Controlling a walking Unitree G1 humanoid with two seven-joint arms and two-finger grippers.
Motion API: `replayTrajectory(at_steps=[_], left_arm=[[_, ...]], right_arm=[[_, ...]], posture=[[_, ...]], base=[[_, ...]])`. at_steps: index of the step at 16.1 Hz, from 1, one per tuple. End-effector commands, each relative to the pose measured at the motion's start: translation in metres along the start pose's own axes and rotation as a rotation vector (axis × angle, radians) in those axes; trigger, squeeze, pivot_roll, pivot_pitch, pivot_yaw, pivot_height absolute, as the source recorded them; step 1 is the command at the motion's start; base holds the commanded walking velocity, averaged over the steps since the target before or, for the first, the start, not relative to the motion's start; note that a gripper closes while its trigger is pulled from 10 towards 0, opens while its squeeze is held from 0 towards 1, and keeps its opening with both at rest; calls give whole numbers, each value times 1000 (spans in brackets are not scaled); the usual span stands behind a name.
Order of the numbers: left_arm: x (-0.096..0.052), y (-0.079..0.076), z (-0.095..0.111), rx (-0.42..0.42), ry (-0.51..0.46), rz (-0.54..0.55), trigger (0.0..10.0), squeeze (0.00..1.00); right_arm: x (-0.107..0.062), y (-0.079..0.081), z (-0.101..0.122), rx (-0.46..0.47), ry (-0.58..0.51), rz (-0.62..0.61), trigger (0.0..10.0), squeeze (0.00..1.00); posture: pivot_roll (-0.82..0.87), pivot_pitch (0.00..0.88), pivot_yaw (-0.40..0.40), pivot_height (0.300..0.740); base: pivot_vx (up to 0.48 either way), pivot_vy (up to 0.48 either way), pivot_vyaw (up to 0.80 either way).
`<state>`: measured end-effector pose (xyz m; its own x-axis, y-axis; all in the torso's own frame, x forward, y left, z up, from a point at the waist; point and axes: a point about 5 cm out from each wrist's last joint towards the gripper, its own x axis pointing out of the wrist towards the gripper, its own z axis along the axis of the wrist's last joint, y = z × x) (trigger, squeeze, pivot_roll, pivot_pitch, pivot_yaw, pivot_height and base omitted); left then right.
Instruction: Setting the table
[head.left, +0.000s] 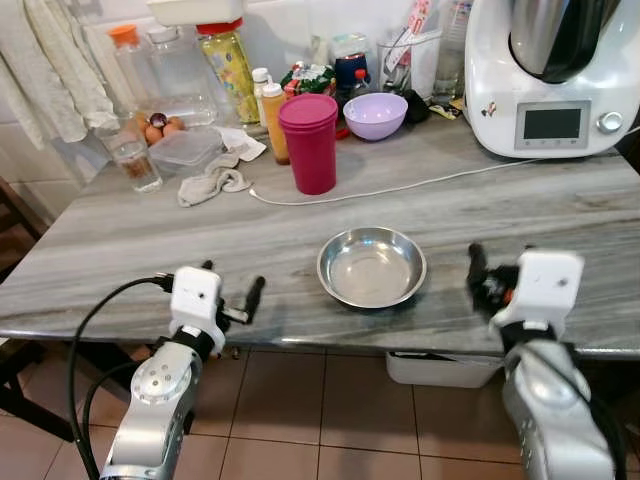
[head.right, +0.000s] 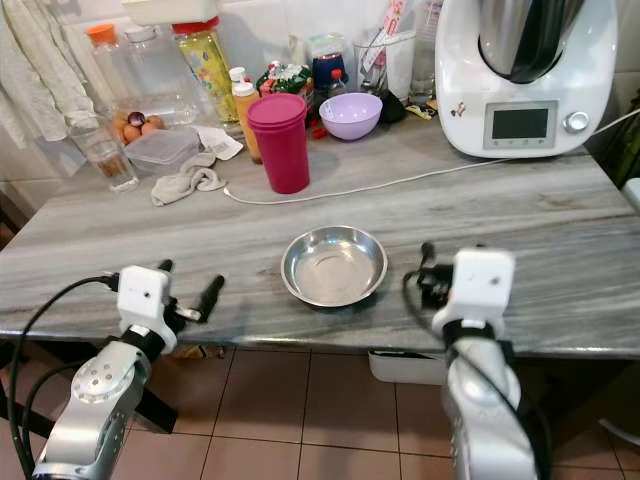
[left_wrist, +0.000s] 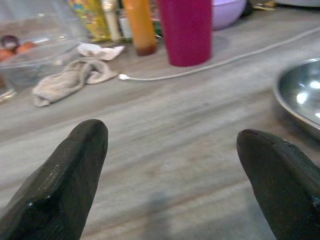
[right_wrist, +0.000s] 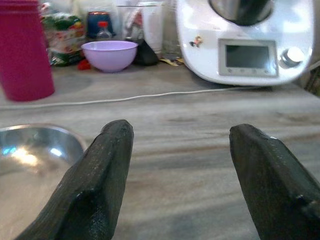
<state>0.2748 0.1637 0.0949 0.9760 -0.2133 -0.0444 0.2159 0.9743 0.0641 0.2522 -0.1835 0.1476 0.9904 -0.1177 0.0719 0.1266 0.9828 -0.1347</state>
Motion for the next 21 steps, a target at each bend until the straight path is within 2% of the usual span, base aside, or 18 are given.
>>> replayTrajectory(at_steps=[1, 2, 4, 5, 8, 11, 14, 16, 19, 21], left_arm=[[-1, 7, -3, 6, 24, 37, 10000, 0], [-1, 5, -3, 1, 22, 18, 10000, 0], [0, 3, -4, -21, 32, 27, 10000, 0], [1, 1, -5, -46, 47, 12, 10000, 0], [3, -3, -4, -19, 42, 23, 10000, 0], [3, -8, -7, -25, 73, 13, 10000, 0], [4, -6, -8, -17, 78, 20, 10000, 0], [4, -6, -8, -13, 85, 23, 10000, 0], [5, -5, -8, -2, 90, 32, 10000, 0], [5, -4, -9, 1, 91, 33, 10000, 0]], right_arm=[[-3, 4, 4, 15, 1, 18, 10000, 0], [-4, 7, 2, 80, 48, 39, 10000, 0], [-5, 6, 4, 48, 29, -1, 10000, 0], [-6, 9, 4, 86, 25, 27, 10000, 0], [-4, 9, 5, 101, 33, 33, 10000, 0], [-4, 7, 4, 113, 50, 18, 10000, 0], [-2, 1, 1, 80, 77, -40, 10000, 0], [-1, 4, 1, 118, 63, -5, 10000, 0], [1, 3, 2, 86, 38, -34, 10000, 0], [0, 4, -1, 112, 80, -32, 10000, 0]], posture=[[-237, 14, 149, 740], [-239, 11, 149, 740], [-237, 8, 146, 740], [-236, 8, 144, 740], [-238, 15, 141, 740], [-236, 21, 135, 740], [-236, 22, 134, 740], [-236, 21, 134, 740], [-236, 19, 135, 740], [-237, 20, 137, 740]], base=[[0, 0, 0], [0, 0, 0], [0, 0, 0], [0, 0, 0], [0, 0, -721], [0, 0, 0], [0, 0, 0], [-261, 0, 0], [-323, 0, 0], [-330, 0, 0]])
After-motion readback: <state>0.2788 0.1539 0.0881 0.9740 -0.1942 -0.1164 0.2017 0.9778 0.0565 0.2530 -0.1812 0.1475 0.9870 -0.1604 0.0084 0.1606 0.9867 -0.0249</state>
